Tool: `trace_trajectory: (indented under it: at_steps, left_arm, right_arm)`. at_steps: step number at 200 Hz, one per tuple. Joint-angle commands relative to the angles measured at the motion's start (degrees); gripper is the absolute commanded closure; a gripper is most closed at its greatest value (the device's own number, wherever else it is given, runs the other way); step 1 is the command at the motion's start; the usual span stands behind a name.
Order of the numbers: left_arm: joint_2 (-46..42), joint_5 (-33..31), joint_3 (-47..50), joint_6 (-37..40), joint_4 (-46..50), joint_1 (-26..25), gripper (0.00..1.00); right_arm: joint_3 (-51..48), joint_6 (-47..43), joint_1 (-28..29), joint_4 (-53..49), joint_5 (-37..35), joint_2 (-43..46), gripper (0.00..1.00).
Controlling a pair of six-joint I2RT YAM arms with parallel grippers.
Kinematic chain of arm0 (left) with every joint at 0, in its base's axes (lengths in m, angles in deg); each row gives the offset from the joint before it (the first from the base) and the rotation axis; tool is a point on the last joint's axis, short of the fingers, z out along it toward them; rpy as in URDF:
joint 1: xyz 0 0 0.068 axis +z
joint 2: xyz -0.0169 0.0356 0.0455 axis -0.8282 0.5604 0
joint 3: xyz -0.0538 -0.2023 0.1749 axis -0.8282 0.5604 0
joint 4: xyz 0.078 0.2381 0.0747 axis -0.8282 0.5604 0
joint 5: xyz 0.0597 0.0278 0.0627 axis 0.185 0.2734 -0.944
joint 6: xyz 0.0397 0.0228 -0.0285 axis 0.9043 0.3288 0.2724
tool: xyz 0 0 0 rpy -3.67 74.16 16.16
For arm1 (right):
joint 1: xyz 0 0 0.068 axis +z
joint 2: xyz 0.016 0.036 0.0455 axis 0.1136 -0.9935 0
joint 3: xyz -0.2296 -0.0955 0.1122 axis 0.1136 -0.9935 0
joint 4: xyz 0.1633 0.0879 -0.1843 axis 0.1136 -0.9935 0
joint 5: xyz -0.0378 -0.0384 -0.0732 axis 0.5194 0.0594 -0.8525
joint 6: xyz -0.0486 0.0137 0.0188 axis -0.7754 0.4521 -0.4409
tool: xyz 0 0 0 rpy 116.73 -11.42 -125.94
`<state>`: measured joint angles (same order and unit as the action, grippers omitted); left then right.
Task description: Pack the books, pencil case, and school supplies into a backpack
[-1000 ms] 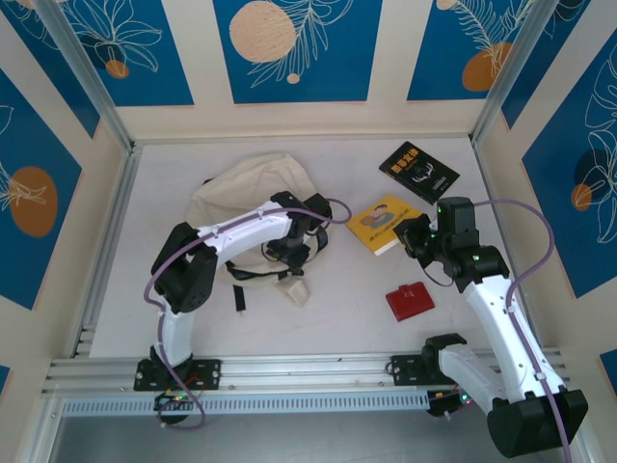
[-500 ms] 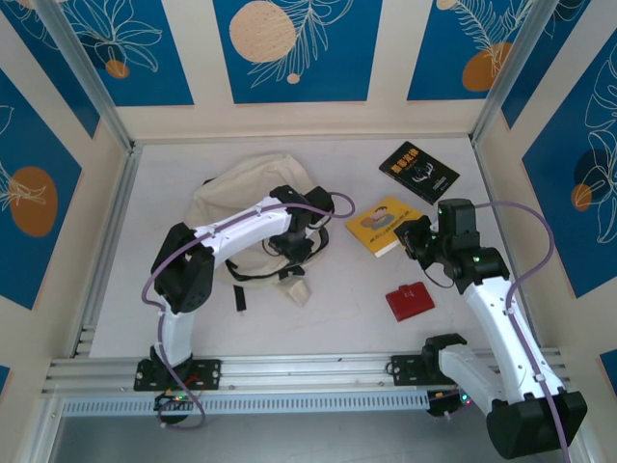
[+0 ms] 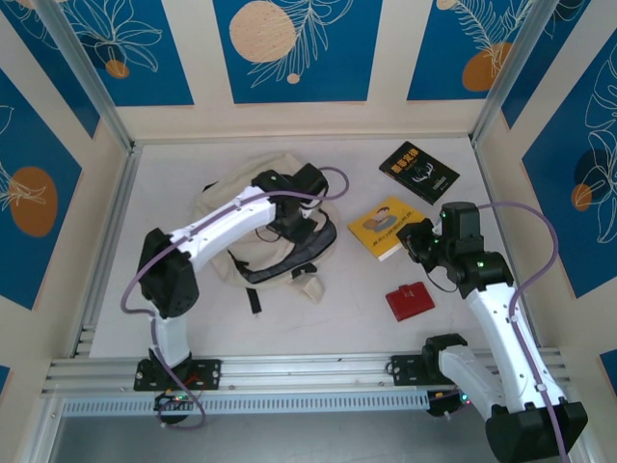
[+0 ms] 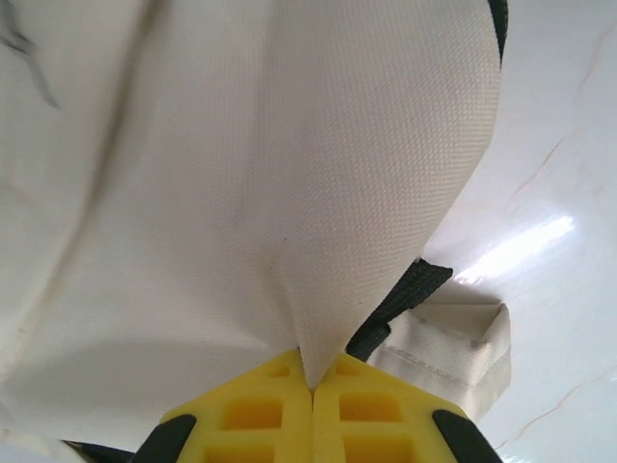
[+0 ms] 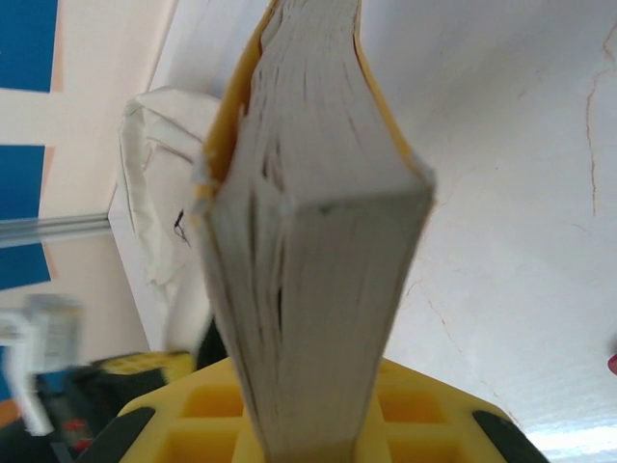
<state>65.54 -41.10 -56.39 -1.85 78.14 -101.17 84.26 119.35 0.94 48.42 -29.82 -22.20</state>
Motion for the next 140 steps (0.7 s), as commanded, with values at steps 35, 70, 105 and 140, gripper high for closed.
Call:
trace_trajectory:
  at_steps: [35, 70, 105, 140]
  left_arm:
    - [-9.84, -4.44, -2.48, -2.17, -12.54, 0.53, 1.00]
    - [-10.83, -4.24, -1.76, -4.16, -16.67, 0.60, 1.00]
    - [-10.16, -2.82, -1.76, -5.17, -17.42, 0.54, 1.00]
    - [-10.49, -2.24, -1.50, -5.77, -17.18, 0.59, 1.00]
  right_arm:
    - [-4.65, -1.87, 0.04, 18.67, 19.18, 1.81, 1.00]
    - [-9.99, 3.26, 3.28, 26.65, 21.13, 0.29, 1.00]
    - [-11.17, 4.36, 8.28, 29.42, 19.39, -1.28, 1.00]
    - [-11.21, 6.32, 11.99, 34.89, 17.84, -5.94, 1.00]
